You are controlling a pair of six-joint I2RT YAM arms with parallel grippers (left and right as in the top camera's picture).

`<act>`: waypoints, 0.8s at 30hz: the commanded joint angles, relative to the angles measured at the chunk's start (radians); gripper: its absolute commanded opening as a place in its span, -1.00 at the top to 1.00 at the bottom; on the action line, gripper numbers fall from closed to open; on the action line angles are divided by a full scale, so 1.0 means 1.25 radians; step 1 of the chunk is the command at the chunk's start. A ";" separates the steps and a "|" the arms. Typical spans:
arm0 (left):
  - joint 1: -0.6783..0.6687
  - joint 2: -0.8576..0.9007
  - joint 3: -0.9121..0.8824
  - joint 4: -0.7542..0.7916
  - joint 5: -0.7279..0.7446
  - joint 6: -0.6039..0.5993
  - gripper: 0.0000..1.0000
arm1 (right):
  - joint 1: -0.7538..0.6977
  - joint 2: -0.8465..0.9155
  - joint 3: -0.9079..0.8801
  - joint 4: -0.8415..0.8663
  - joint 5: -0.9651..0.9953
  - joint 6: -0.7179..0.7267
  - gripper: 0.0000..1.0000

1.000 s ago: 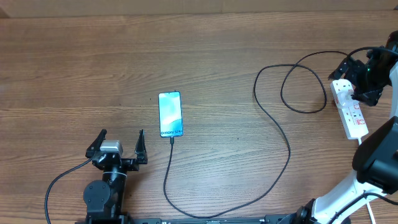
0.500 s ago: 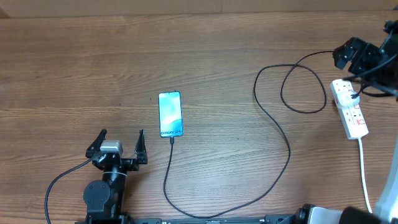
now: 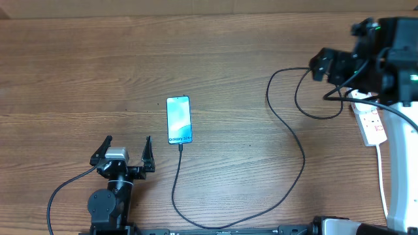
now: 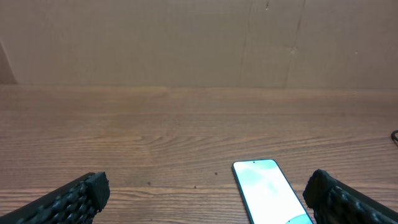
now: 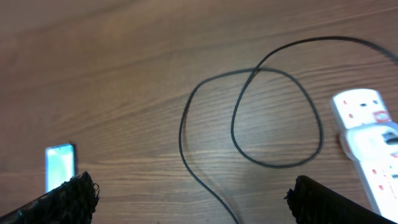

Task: Plug charger to phone and switch on socket

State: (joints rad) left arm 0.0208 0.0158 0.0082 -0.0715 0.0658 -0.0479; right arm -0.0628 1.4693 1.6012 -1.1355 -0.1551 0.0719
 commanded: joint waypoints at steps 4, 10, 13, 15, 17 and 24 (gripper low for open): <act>-0.002 -0.009 -0.003 -0.003 -0.011 0.019 -0.99 | 0.031 -0.002 -0.208 0.171 -0.052 -0.020 -1.00; -0.002 -0.009 -0.003 -0.003 -0.011 0.019 -0.99 | 0.036 -0.003 -0.442 0.401 -0.158 -0.019 -1.00; -0.002 -0.009 -0.003 -0.003 -0.011 0.019 -0.99 | 0.037 -0.006 -0.551 0.507 -0.186 -0.019 -1.00; -0.002 -0.009 -0.003 -0.003 -0.011 0.019 -0.99 | 0.037 -0.016 -0.629 0.577 -0.192 -0.016 -1.00; -0.002 -0.009 -0.003 -0.003 -0.011 0.019 -0.99 | 0.037 -0.029 -0.693 0.631 -0.192 -0.016 -0.99; -0.002 -0.009 -0.003 -0.003 -0.011 0.019 -0.99 | 0.037 -0.117 -0.927 0.869 -0.201 -0.011 -1.00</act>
State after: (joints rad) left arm 0.0208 0.0158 0.0082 -0.0715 0.0624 -0.0479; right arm -0.0227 1.3911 0.5167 -0.1074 -0.3859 0.0528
